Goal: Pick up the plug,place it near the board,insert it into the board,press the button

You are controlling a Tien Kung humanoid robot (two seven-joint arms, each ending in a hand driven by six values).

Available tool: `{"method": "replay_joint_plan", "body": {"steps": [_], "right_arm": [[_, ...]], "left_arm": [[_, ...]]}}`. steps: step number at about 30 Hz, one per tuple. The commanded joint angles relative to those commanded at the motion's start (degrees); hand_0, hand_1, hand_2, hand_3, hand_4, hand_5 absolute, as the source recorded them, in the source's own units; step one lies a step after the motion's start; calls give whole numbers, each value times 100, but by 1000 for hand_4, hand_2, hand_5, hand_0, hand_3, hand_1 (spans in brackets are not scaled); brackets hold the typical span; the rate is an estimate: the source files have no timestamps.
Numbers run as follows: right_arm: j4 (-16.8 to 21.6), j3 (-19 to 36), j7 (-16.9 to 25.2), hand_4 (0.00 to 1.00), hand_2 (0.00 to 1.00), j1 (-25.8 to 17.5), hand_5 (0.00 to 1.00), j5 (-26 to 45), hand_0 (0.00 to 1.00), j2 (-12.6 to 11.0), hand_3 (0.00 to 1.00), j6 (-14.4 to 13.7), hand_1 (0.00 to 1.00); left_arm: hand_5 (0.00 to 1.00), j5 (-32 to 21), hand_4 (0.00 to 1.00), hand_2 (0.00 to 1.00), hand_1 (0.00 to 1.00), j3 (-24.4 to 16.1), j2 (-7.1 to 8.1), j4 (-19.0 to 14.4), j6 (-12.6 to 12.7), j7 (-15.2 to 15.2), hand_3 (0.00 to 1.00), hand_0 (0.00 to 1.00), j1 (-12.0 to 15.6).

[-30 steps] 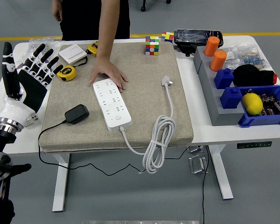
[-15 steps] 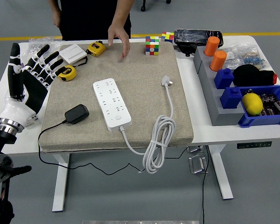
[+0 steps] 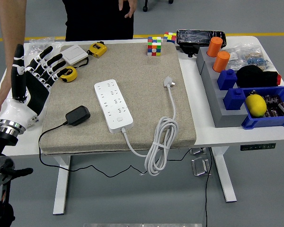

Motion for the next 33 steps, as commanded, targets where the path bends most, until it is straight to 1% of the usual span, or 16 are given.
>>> {"method": "replay_joint_plan", "body": {"steps": [5, 6, 12, 13, 18, 19, 24, 25, 30, 31, 33], "right_arm": [[-1, 19, -4, 998, 748, -5, 998, 1, 818, -6, 754, 4, 774], [-2, 21, -4, 998, 748, -6, 998, 3, 817, -6, 754, 5, 774], [-8, 46, -6, 998, 748, -4, 998, 1, 817, -8, 754, 5, 774], [-7, 52, -5, 998, 747, -5, 998, -3, 818, -8, 752, 6, 774], [-10, 59, -6, 998, 747, -6, 998, 5, 818, -7, 752, 7, 774], [-11, 63, -6, 998, 748, -7, 998, 6, 818, -6, 753, 7, 774], [-8, 89, -8, 998, 748, 4, 998, 3, 818, -3, 753, 7, 774], [-9, 88, -9, 998, 747, 6, 998, 8, 816, -2, 753, 8, 774], [-7, 94, -10, 998, 747, 11, 998, 8, 816, -4, 753, 8, 774], [-6, 95, -10, 998, 748, 12, 998, 8, 816, -6, 753, 7, 774], [-5, 95, -11, 998, 748, 11, 998, 10, 816, -7, 753, 7, 774]], "left_arm": [[998, -14, 998, 721, 778, -26, 0, 12, 25, -41, 696, 774, 7], [998, -19, 998, 837, 881, -28, 0, 16, 34, -55, 684, 833, 10], [998, -71, 998, 837, 881, -31, 0, 33, 52, -78, 684, 833, 30], [998, -83, 998, 876, 918, -33, 0, 33, 50, -72, 727, 871, 36], [998, -79, 998, 876, 918, -29, 0, 25, 33, -57, 727, 871, 46], [998, -74, 998, 873, 913, -28, 0, 25, 30, -55, 768, 867, 47], [998, -63, 998, 873, 913, -15, 0, 26, 16, -42, 768, 867, 39], [998, -64, 998, 862, 899, -12, 0, 28, 15, -39, 794, 860, 41], [998, -77, 998, 862, 899, 2, 0, 32, -4, -29, 794, 860, 41], [998, -82, 998, 827, 860, 4, 0, 28, -8, -25, 795, 845, 41], [998, -87, 998, 827, 860, 7, 0, 25, -14, -19, 795, 845, 41]]}}
